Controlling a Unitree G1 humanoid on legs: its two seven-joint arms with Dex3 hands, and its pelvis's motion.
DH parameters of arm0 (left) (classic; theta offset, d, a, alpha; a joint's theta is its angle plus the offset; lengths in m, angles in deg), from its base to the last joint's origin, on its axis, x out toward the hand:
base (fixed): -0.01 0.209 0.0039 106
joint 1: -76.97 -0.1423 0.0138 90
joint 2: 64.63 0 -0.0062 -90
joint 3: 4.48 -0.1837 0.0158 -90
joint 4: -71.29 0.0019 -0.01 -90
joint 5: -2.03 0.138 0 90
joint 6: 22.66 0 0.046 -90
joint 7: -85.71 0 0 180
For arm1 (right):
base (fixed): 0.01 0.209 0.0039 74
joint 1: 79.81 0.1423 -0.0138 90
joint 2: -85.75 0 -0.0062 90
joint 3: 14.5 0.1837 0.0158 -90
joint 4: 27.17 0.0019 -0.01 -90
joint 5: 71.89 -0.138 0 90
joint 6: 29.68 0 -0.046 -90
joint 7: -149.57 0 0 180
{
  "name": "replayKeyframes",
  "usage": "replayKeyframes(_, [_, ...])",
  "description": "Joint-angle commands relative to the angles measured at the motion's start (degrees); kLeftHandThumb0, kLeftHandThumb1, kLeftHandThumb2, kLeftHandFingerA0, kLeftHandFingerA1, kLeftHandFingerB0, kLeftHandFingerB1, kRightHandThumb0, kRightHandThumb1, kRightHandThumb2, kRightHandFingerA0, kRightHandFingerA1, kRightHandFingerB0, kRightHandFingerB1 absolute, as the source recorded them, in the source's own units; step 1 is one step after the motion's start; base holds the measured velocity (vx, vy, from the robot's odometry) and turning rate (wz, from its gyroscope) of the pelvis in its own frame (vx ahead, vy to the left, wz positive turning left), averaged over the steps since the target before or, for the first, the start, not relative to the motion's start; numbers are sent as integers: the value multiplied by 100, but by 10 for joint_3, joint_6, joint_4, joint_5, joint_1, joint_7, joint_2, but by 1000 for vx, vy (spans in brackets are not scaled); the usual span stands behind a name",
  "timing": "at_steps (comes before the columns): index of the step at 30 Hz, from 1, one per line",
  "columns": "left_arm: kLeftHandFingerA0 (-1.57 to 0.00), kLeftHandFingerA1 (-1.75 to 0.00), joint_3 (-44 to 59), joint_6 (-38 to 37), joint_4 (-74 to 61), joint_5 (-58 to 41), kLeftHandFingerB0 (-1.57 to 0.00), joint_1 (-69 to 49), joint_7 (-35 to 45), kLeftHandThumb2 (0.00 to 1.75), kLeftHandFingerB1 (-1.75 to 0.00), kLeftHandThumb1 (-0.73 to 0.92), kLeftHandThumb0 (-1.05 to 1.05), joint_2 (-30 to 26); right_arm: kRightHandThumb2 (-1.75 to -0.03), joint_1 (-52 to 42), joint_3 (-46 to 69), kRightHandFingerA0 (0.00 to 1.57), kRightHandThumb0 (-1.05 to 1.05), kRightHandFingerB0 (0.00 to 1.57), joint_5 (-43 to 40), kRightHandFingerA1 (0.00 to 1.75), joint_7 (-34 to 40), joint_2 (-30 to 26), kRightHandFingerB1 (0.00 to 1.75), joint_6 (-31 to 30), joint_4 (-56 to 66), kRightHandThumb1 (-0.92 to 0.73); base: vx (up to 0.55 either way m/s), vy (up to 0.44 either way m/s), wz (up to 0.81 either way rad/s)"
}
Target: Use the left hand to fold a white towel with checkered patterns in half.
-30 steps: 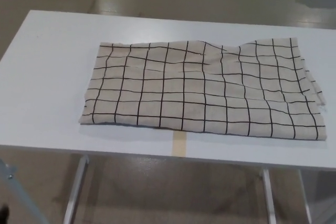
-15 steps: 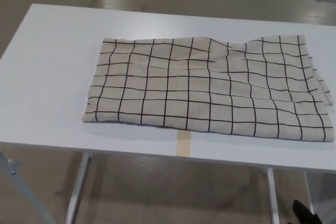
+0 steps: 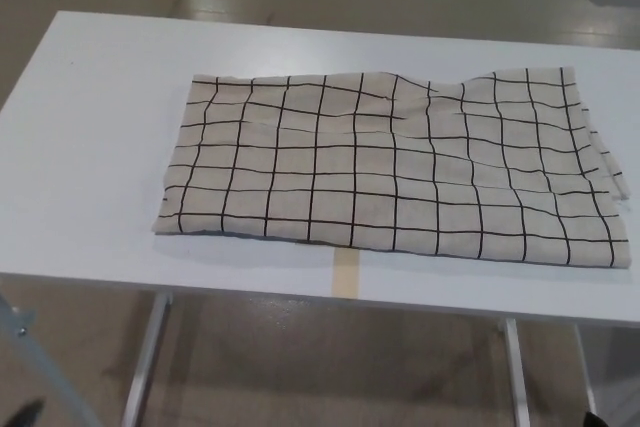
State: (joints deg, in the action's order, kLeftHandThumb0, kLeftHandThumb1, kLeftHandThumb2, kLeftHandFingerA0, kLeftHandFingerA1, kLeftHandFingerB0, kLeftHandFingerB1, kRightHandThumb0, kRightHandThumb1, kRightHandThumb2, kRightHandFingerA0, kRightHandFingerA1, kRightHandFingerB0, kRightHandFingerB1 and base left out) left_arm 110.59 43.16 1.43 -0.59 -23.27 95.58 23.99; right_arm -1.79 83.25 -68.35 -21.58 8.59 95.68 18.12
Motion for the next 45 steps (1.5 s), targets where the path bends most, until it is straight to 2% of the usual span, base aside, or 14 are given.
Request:
replayKeyframes(1, [0,-10,-8,-105,-101,125,0,38,-95,84,-2,58,-99,-24,-61,-18,2,19,-44,15,-7,31,-9,-7,28,15,7,-66,0,0,0])
replayKeyframes(8, [0,-11,-81,-77,-179,261,0,100,-106,97,-4,62,-101,-62,-60,-28,1,19,-43,15,-8,31,-14,-7,28,8,15,-66,0,0,0])
replayKeyframes(12, [0,-13,-118,-65,-163,301,0,136,-118,98,-7,60,-98,-75,-60,-27,2,19,-43,15,-11,31,-18,-6,28,9,11,-67,0,0,0])
replayKeyframes(13, [0,-6,-155,-51,-142,343,0,169,-123,96,-1,61,-93,-81,-70,-32,2,15,-49,14,-13,35,-20,-6,34,9,14,-61,0,0,0])
replayKeyframes(14, [0,-7,-180,-36,-131,377,0,188,-130,91,-5,55,-86,-85,-60,-36,2,18,-44,15,-14,30,-20,-5,28,7,17,-67,0,0,0])
replayKeyframes(19, [0,-7,-215,-12,-117,417,0,210,-145,91,-5,55,-86,-96,-60,-39,1,18,-44,15,-13,30,-20,-4,28,4,22,-67,0,0,0])
replayKeyframes(20, [0,0,-257,11,-81,456,0,245,-139,64,0,39,-63,-102,-70,-37,1,14,-49,14,-15,35,-21,-2,34,0,25,-61,0,0,0])
replayKeyframes(21, [0,0,-283,26,-59,477,0,266,-134,54,0,44,-60,-106,-70,-38,0,14,-49,14,-16,34,-22,-1,34,-2,27,-61,0,0,0])
replayKeyframes(25, [0,0,-309,42,-43,486,0,279,-133,54,0,44,-57,-113,-70,-40,0,14,-49,14,-15,35,-23,-2,34,-3,29,-61,0,0,0])
replayKeyframes(26, [0,0,-343,75,-14,512,0,300,-114,67,-6,36,-57,-109,-61,-43,-1,18,-43,14,-15,30,-25,-3,28,-5,33,-67,0,0,0])
replayKeyframes(33, [0,0,-399,124,25,552,0,331,-106,66,-6,33,-57,-115,-61,-47,-2,18,-43,14,-13,30,-26,-3,28,-3,33,-67,0,0,0])
replayKeyframes(34, [0,0,-420,137,56,557,0,349,-111,54,-7,47,-43,-111,-61,-46,-1,19,-43,14,-14,30,-27,-3,28,-1,31,-67,0,0,0])
replayKeyframes(39, [0,0,-449,150,96,557,0,371,-125,61,-1,44,-40,-108,-61,-49,-1,19,-43,14,-11,30,-24,-5,28,0,33,-67,0,0,0])
replayKeyframes(45, [0,0,-494,166,136,568,0,395,-144,54,-4,48,-41,-109,-61,-52,-3,20,-43,14,-3,30,-18,-5,28,1,33,-67,0,0,0])
